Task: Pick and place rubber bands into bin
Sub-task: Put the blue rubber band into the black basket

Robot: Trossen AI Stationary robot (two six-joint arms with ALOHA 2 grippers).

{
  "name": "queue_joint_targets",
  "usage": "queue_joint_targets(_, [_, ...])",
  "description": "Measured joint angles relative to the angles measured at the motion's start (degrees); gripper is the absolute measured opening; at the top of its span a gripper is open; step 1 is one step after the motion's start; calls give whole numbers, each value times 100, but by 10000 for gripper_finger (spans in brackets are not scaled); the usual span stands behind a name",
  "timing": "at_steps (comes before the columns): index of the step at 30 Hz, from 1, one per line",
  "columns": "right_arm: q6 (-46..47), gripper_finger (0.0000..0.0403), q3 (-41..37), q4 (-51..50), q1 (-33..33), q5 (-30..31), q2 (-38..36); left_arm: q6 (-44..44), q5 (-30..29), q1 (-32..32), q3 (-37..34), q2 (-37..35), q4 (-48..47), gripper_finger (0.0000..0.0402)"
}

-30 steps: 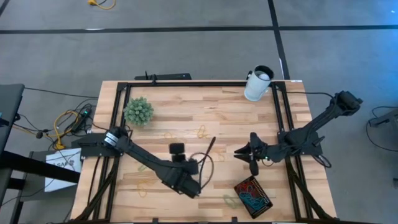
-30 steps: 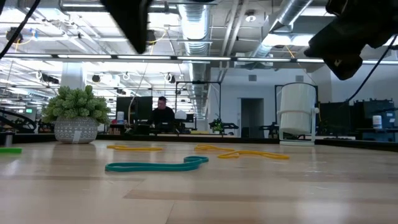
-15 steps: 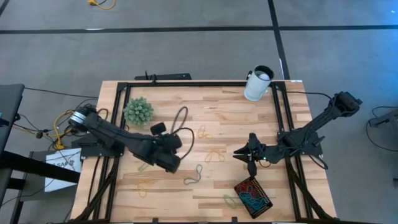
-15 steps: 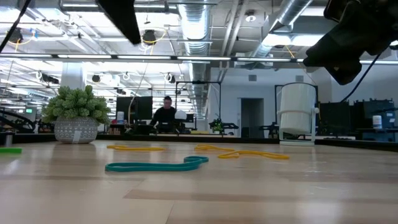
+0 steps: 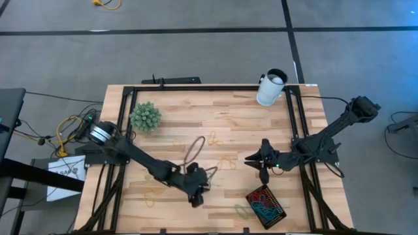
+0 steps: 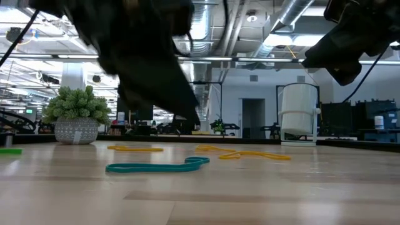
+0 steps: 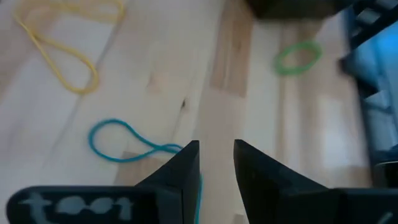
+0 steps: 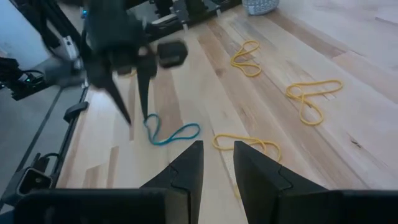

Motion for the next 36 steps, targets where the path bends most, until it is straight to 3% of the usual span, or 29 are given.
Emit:
queue_joint_targets(8, [0,83,0,-39,-45,-15,0,-1,-227,-44,863,861,-997,87])
queue_joint_targets(17, [-34,83,0,-39,-45,-16,0,-178,-437,-53,1177,1062,-1652,86])
queue_joint_targets(23, [-39,83,0,-39,-45,-18,0,-204,-483,-91,1177,1062,-1702,75])
queue_joint_targets(29, [-46,83,0,-39,-45,-18,0,-414,-556,-96,1166,1065,-1544,7])
queue_joint_targets(36, [-48,83,0,-37,-45,-18,0,128,-599,-101,1704,1073,-795,0])
